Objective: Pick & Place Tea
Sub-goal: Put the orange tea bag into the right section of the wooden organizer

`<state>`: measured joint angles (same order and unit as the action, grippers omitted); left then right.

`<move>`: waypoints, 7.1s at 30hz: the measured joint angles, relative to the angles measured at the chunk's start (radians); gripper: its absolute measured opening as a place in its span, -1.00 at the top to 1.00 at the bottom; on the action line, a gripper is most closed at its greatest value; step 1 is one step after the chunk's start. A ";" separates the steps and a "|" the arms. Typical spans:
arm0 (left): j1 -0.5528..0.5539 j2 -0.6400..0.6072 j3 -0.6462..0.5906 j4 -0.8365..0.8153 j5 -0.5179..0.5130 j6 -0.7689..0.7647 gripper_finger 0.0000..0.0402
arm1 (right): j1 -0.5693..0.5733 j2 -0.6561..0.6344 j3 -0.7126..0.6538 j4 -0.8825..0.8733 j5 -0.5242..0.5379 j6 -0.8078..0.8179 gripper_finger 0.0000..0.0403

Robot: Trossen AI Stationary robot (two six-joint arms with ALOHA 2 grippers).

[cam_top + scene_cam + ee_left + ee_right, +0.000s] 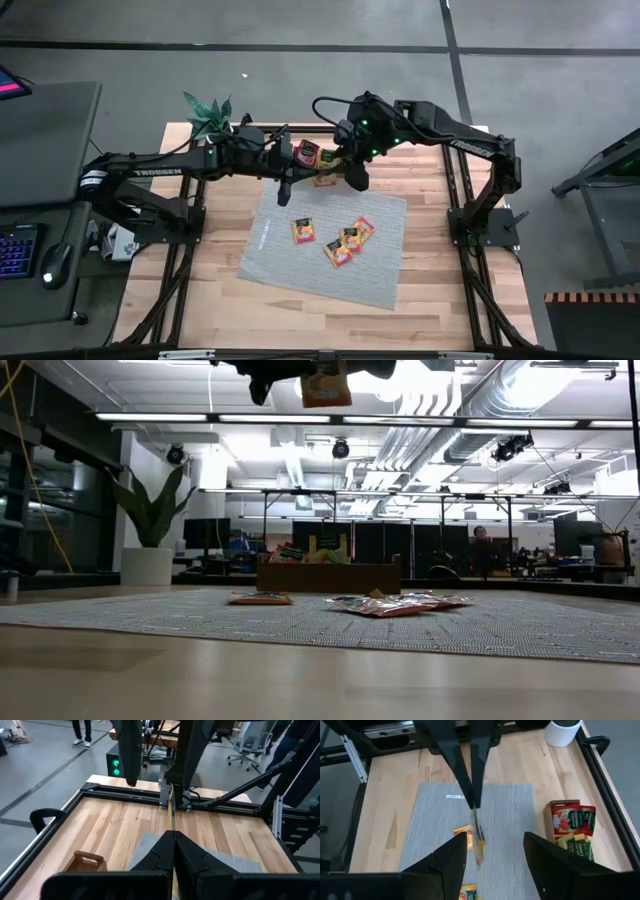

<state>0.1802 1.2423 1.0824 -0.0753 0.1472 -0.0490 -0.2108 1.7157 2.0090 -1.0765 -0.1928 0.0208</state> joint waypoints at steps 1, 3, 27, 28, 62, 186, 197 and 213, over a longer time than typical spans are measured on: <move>-0.001 0.000 0.000 0.000 0.000 0.000 1.00 | 0.000 0.000 0.000 -0.001 -0.004 0.000 0.04; -0.005 0.000 0.000 0.001 -0.001 0.000 1.00 | 0.001 0.000 -0.008 0.001 -0.029 0.002 0.04; -0.005 -0.001 0.000 -0.046 0.020 0.018 1.00 | 0.018 -0.021 -0.158 0.156 -0.104 0.072 0.06; -0.005 -0.001 0.000 -0.046 0.020 0.018 1.00 | 0.020 -0.020 -0.158 0.154 -0.103 0.072 0.08; -0.004 -0.001 -0.001 -0.047 -0.007 0.023 0.46 | 0.056 -0.020 -0.158 0.145 -0.017 0.057 1.00; -0.004 -0.561 -0.424 -0.039 -0.147 -0.497 -0.37 | -0.555 0.024 -0.911 0.785 -0.279 -0.389 0.92; -0.005 -0.561 -0.424 -0.039 -0.133 -0.498 -0.37 | -0.555 0.024 -0.911 0.777 -0.251 -0.335 0.38; -0.005 -0.559 -0.423 -0.188 -0.111 -0.558 -0.37 | -0.511 -0.185 -0.911 0.648 -0.253 -0.280 0.17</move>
<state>0.1757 0.6835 0.6594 -0.2629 0.0364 -0.6071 -0.7215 1.5305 1.0985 -0.4286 -0.4461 -0.2596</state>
